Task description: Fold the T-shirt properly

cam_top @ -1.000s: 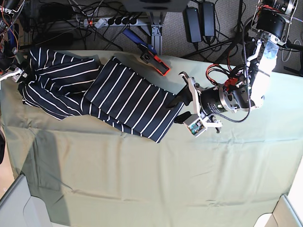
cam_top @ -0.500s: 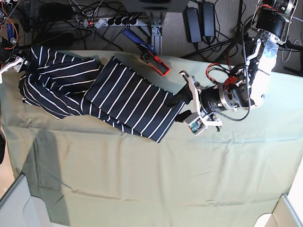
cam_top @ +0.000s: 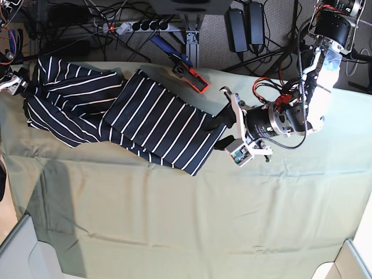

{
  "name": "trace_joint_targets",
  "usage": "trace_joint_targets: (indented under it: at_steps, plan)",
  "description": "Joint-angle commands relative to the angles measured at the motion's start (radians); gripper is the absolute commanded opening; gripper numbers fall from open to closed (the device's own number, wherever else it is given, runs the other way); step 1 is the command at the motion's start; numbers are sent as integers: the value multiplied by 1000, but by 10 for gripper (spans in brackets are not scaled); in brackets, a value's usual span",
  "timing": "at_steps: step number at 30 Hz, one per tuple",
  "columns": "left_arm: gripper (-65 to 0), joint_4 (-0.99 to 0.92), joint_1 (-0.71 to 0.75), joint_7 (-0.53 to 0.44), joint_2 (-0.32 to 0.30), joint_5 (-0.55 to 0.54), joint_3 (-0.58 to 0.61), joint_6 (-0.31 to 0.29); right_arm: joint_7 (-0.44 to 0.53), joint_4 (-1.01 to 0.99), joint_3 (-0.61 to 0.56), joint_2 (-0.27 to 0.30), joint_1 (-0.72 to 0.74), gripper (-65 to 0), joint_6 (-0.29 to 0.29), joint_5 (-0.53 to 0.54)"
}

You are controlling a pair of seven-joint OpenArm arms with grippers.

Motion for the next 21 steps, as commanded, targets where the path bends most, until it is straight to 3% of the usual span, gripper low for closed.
trace_joint_targets:
  at_steps: [1,7,16,21]
  plan:
    - [-341,14,-14,-24,-5,-17,-6,-17,11,-8,10,22,25,-294,84,18]
    - [-341,14,-13,-5,-6,-19,-6,-18,-3,-96,10,19,113,-294,84,39]
    - [-341,14,-11,-3,-5,-34,-6,-17,-29,-185,8,16,121,-294,89,80]
    - [-341,14,-11,-4,-5,-34,-6,-18,-65,-188,-8,-15,121,-294,110,126]
